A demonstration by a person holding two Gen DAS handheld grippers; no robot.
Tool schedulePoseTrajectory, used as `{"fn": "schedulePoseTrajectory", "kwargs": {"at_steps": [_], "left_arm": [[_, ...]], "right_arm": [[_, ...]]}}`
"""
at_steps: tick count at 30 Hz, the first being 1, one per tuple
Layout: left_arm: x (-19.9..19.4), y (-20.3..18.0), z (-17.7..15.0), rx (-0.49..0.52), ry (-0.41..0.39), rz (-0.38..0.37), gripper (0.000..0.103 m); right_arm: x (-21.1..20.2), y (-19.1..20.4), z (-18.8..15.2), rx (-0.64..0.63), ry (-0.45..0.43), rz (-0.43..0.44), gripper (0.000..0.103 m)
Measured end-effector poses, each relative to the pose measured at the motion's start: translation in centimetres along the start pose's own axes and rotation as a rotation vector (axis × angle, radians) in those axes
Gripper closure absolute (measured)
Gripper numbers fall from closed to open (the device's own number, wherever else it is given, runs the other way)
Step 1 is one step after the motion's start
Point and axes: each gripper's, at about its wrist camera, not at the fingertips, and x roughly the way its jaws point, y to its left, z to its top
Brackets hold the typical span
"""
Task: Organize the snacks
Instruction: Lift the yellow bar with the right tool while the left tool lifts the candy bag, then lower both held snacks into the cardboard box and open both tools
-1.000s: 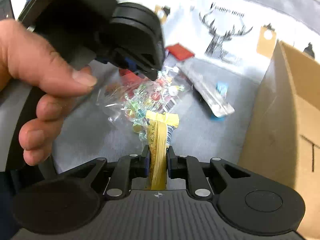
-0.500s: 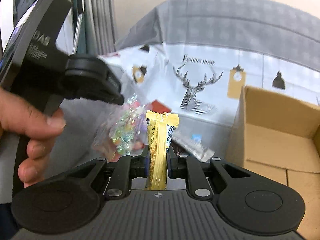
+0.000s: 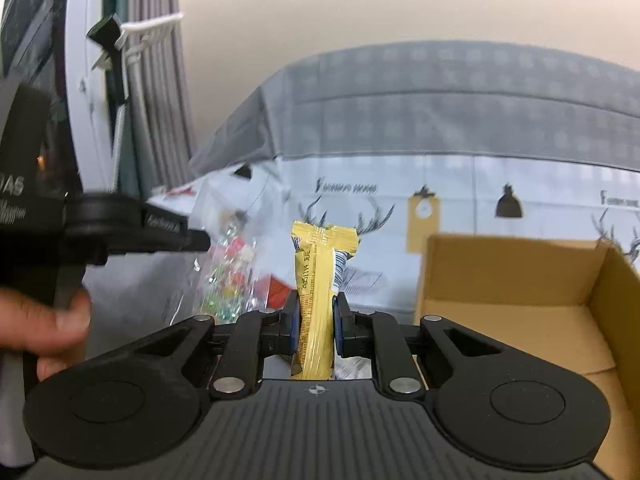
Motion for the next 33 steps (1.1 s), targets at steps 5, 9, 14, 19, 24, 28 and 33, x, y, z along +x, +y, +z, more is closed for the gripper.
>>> {"fn": "schedulePoseTrajectory", "kwargs": {"at_steps": [5,9,14,19,24,28,33], "left_arm": [[-0.3,-1.7,0.1,0.006,-0.044,-0.036,0.100],[-0.2,-3.4,0.0,0.022,-0.059,-0.081,0.100],[-0.9,-5.8,-0.3,0.053,-0.122,-0.127,0.100],[-2.3,-8.1,-0.6,0.088,-0.214,-0.212,0.100],[-3.4,-10.4,-1.1,0.113,-0.260,-0.309,0.100],[-3.9,-12.5,-1.9,0.145,-0.266,-0.377,0.100],[-4.1,-14.4,-2.6,0.154,-0.260,-0.446,0.100]], "right_arm": [[-0.3,-1.8,0.9,0.030,-0.044,-0.037,0.085],[-0.6,-2.9,1.0,0.045,-0.063,-0.057,0.085],[-1.5,-4.3,1.0,0.051,-0.081,-0.087,0.085],[-2.3,-6.0,0.8,0.056,-0.098,-0.135,0.085],[-3.1,-8.3,0.4,0.087,-0.100,-0.201,0.085],[-3.6,-10.3,0.0,0.114,-0.087,-0.272,0.085],[-4.1,-12.5,-0.6,0.150,-0.071,-0.349,0.085]]}}
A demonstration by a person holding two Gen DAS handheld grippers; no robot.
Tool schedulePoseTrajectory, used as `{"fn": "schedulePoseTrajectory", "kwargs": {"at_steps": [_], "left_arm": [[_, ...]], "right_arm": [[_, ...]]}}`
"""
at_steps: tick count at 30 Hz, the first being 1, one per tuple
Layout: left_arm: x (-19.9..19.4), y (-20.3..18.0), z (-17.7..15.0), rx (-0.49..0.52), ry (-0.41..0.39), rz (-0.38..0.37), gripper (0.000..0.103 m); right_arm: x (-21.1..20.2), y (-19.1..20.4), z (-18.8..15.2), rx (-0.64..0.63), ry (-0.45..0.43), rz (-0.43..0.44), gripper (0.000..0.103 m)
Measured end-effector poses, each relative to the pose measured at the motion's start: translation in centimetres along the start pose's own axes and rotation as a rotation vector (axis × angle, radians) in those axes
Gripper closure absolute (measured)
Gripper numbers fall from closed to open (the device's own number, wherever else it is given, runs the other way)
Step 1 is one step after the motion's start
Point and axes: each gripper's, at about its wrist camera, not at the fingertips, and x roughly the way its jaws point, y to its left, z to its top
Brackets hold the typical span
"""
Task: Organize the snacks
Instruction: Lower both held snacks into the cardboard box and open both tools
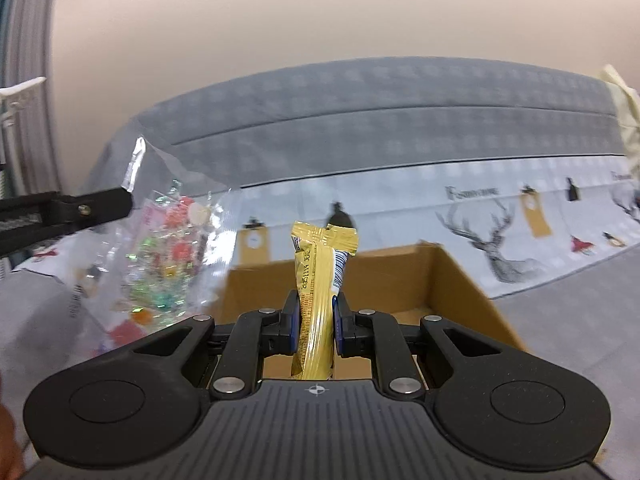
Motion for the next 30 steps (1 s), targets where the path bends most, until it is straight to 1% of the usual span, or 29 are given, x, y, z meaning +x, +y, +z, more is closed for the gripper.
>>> {"fn": "schedulePoseTrajectory", "kwargs": {"at_steps": [7,12,14,16,17,18,19,20,21,22,26,28,30], "left_arm": [[0.7,-1.8,-0.7,0.007,0.020,-0.065,0.100],[1.2,-2.3,-0.8,-0.008,0.029,-0.089,0.100],[1.4,-2.4,-0.9,-0.021,0.036,-0.111,0.100],[2.0,-2.4,-1.1,-0.039,0.077,-0.150,0.098],[2.3,-2.4,-1.2,-0.044,0.102,-0.152,0.093],[2.7,-2.5,-1.5,-0.040,0.126,-0.148,0.082],[3.0,-2.6,-1.6,-0.030,0.140,-0.126,0.075],[3.1,-2.5,-1.7,-0.023,0.150,-0.101,0.062],[3.4,-2.4,-1.8,-0.024,0.164,-0.081,0.057],[3.7,-2.1,-1.9,-0.032,0.183,-0.066,0.057],[5.3,-0.7,-2.9,-0.049,0.294,0.022,0.055],[6.2,0.2,-3.5,-0.070,0.360,0.040,0.055],[6.6,0.8,-4.1,-0.093,0.410,0.034,0.055]], "right_arm": [[0.2,-2.4,-0.5,0.021,0.014,-0.074,0.085],[0.3,-3.3,-0.7,0.026,0.022,-0.101,0.085],[0.4,-3.5,-0.7,0.028,0.025,-0.106,0.085],[0.5,-3.6,-0.8,0.028,0.038,-0.109,0.084],[0.5,-3.6,-0.8,0.028,0.047,-0.114,0.083],[0.7,-3.7,-0.8,0.029,0.056,-0.125,0.078],[0.8,-3.9,-0.9,0.032,0.064,-0.139,0.058],[0.8,-4.1,-0.9,0.042,0.067,-0.153,0.047],[0.8,-4.4,-0.9,0.057,0.067,-0.168,0.028],[0.8,-4.7,-0.8,0.073,0.067,-0.181,0.023],[1.3,-5.6,-1.1,0.086,0.108,-0.233,0.023],[1.7,-6.1,-1.4,0.098,0.148,-0.267,0.023],[2.1,-6.8,-1.8,0.117,0.185,-0.298,0.024]]}}
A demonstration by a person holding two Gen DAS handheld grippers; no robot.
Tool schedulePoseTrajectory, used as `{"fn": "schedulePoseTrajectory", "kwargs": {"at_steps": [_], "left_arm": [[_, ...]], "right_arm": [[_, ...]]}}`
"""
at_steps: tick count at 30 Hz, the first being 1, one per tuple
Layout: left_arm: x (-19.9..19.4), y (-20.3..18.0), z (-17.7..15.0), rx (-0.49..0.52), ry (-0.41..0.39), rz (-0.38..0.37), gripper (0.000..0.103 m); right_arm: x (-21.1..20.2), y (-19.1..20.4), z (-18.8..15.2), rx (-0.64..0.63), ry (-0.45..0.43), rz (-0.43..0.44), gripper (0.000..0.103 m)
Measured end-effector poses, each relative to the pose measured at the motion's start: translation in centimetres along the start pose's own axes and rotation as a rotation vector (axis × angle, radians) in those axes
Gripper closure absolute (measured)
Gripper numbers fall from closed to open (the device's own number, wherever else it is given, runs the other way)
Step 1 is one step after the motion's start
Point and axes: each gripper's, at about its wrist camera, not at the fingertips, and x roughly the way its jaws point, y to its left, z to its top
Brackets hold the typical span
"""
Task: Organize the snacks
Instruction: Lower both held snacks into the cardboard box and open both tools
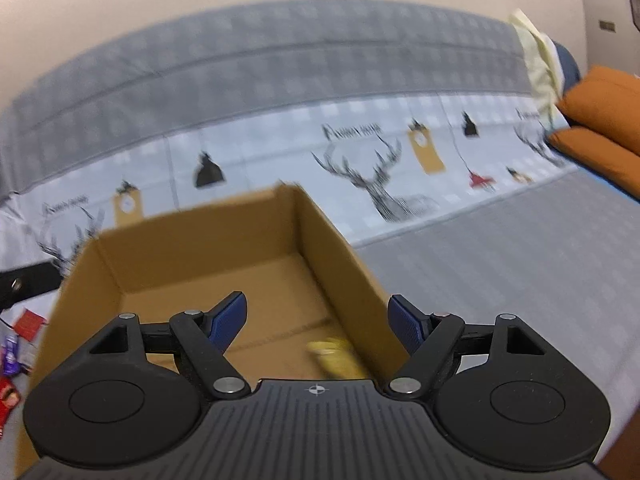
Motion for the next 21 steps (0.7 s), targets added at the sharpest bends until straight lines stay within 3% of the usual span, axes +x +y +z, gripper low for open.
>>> {"fn": "schedulePoseTrajectory", "kwargs": {"at_steps": [7,11,16,18,21], "left_arm": [[0.7,0.0,-1.8,0.064,0.115,-0.036,0.054],[-0.2,0.2,-2.4,0.065,0.112,-0.009,0.054],[-1.9,0.9,-2.7,0.059,0.095,0.004,0.054],[-2.5,1.2,-2.8,0.059,0.093,0.008,0.054],[-3.3,1.5,-2.8,0.062,0.089,0.003,0.052]], "right_arm": [[0.7,-2.0,-0.3,0.084,0.054,-0.137,0.024],[1.2,-3.8,-1.1,0.149,0.112,-0.216,0.027],[1.1,-4.8,-2.0,0.156,0.113,-0.228,0.040],[0.7,-4.5,-2.2,0.137,0.096,-0.252,0.056],[0.3,-5.0,-2.3,0.150,0.094,-0.276,0.060]]}}
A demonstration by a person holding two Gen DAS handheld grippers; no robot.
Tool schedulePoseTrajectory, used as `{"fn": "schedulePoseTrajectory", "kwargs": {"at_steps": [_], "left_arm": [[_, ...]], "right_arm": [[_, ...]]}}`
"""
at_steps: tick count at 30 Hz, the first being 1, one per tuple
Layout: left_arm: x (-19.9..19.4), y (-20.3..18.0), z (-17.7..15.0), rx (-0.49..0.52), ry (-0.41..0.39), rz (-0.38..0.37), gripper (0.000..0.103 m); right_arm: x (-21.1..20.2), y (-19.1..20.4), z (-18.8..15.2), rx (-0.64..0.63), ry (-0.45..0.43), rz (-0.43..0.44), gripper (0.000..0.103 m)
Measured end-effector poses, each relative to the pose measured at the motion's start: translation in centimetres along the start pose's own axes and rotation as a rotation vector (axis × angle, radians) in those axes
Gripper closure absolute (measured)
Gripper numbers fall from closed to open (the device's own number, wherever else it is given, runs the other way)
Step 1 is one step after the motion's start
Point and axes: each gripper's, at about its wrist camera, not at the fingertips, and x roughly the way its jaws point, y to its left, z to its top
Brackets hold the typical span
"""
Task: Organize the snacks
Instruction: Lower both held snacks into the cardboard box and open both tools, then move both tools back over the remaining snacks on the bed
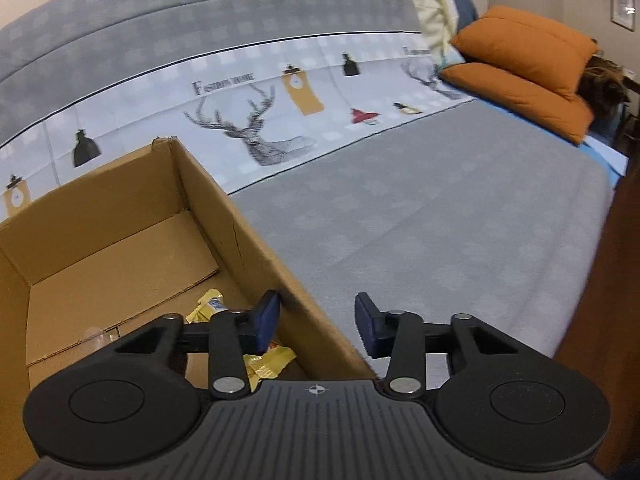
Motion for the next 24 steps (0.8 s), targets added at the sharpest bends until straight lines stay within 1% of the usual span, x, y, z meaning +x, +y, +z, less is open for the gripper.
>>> {"fn": "schedulePoseTrajectory", "kwargs": {"at_steps": [2,4,5,7,8,11,14,18,19,20,21,24], "left_arm": [[-0.3,0.2,0.1,0.003,-0.001,-0.003,0.052],[-0.5,0.6,0.1,0.002,-0.004,-0.002,0.052],[-0.6,0.7,0.2,-0.001,-0.005,-0.003,0.052],[-0.9,1.2,0.4,-0.014,-0.011,-0.006,0.052],[-1.0,1.4,0.4,-0.020,-0.014,-0.007,0.052],[-1.5,2.2,0.7,-0.037,-0.025,-0.008,0.052],[-2.2,3.0,0.7,-0.051,-0.037,0.004,0.052],[-3.7,4.5,0.5,-0.047,-0.050,0.025,0.052],[-4.2,4.8,0.4,-0.038,-0.059,0.041,0.054],[-4.8,5.1,0.3,-0.027,-0.072,0.064,0.062],[-5.4,5.4,0.4,-0.019,-0.083,0.078,0.073],[-7.0,7.1,1.1,-0.012,-0.112,0.084,0.088]], "right_arm": [[0.0,-0.6,0.1,0.034,0.003,0.014,0.059],[-0.2,-0.5,0.1,0.029,-0.011,0.000,0.055],[-0.6,-0.3,0.1,0.027,-0.029,-0.005,0.054],[-1.6,0.5,0.1,0.002,-0.085,-0.020,0.045],[-2.1,1.0,0.1,-0.017,-0.112,-0.014,0.043],[-3.9,2.7,0.1,-0.065,-0.184,0.027,0.041],[-5.8,4.9,-0.3,-0.113,-0.256,0.090,0.040],[-8.5,8.6,-1.3,-0.206,-0.353,0.211,0.039],[-9.1,9.7,-1.7,-0.230,-0.368,0.249,0.039],[-9.6,10.5,-1.9,-0.243,-0.377,0.276,0.039],[-10.2,11.3,-2.3,-0.258,-0.388,0.308,0.039],[-11.8,13.3,-3.4,-0.288,-0.414,0.374,0.039]]}}
